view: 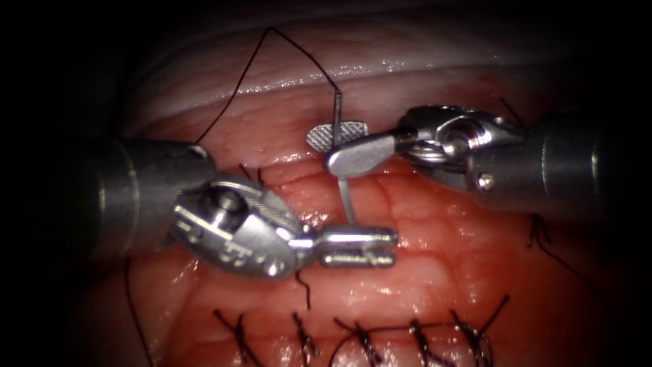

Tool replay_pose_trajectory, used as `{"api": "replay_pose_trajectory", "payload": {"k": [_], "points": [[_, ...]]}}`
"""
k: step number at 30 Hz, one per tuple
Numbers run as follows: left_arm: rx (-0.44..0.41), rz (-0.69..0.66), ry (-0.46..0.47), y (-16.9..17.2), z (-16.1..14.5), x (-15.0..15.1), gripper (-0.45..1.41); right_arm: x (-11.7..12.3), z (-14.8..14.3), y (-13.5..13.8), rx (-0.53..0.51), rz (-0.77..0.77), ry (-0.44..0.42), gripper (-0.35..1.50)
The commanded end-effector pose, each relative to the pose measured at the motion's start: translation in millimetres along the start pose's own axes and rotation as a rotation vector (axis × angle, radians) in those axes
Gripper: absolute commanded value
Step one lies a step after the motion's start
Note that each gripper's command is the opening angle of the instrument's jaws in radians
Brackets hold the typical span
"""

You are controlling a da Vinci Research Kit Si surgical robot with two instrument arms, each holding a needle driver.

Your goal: Wound Closure

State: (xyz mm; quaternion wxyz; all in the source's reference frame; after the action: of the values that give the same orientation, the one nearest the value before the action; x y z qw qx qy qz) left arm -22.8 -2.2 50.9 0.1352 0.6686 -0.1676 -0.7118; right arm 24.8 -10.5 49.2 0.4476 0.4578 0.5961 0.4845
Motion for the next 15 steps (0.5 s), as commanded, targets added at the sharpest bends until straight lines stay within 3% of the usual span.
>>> {"api": "replay_pose_trajectory", "payload": {"k": [1,15], "points": [[0.002,0.001,0.001,0.1,0.6,-0.5,-0.45,-0.2,0.7,0.4,0.000,-0.001,-0.007,0.83],[-0.015,0.006,-0.002,0.2,0.8,0.3,-0.45,-0.5,0.7,0.3,-0.024,-0.003,-0.042,0.47]]}}
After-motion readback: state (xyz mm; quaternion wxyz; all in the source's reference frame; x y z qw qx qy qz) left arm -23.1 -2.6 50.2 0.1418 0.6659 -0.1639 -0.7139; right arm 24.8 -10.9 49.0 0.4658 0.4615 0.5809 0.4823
